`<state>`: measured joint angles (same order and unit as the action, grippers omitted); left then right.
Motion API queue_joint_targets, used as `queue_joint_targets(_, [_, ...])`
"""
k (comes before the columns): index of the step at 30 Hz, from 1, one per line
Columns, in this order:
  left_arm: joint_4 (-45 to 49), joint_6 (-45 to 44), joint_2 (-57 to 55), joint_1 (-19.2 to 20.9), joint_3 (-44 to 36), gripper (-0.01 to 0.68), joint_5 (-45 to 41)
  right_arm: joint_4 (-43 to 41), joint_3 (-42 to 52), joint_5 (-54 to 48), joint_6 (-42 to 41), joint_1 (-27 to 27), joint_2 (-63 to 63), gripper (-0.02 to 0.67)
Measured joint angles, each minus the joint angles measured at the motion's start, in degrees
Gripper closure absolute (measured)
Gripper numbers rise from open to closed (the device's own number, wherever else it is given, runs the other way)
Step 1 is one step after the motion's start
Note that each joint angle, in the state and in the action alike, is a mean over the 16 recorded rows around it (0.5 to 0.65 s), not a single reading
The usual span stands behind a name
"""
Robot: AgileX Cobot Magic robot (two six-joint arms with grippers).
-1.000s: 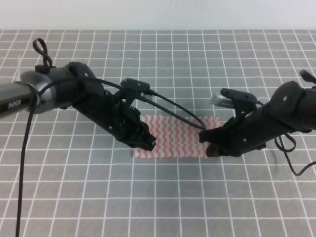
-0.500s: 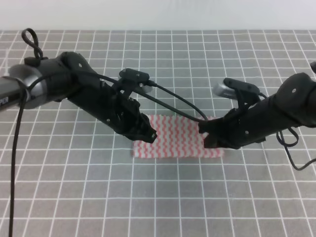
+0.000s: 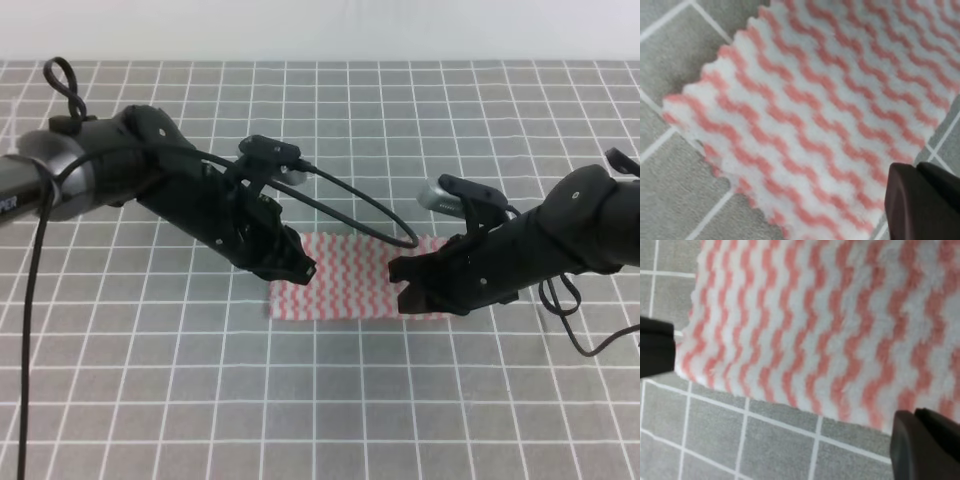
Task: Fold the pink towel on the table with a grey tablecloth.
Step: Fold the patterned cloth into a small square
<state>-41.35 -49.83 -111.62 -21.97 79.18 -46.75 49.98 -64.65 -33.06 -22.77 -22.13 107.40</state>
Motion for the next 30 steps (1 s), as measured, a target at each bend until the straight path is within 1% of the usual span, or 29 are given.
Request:
queue_joint_targets(8, [0.1, 1.3, 2.3, 0.6, 0.0, 0.673, 3.9, -0.8, -0.7, -1.1, 0.2, 0.0, -0.6, 0.664])
queue_joint_targets(12, [0.2, 2.5, 3.6, 0.9, 0.0, 0.673, 5.4, -2.9, -1.8, -1.9, 1.8, 0.0, -1.4, 0.664])
queue_joint_targets(18, [0.5, 4.6, 4.8, 1.1, 0.0, 0.673, 6.6, -9.8, -4.5, -3.1, 7.6, 0.0, -2.3, 0.664])
queue_joint_targets(24, [0.1, 6.5, 3.8, 1.1, 0.0, 0.673, 4.7, -17.2, -7.1, -4.2, 14.3, 0.0, -2.4, 0.664])
queue_joint_targets(30, [-1.3, 7.2, 1.3, 1.1, -0.1, 0.673, 3.2, -21.2, -8.3, -5.0, 18.1, 0.7, -2.3, 0.645])
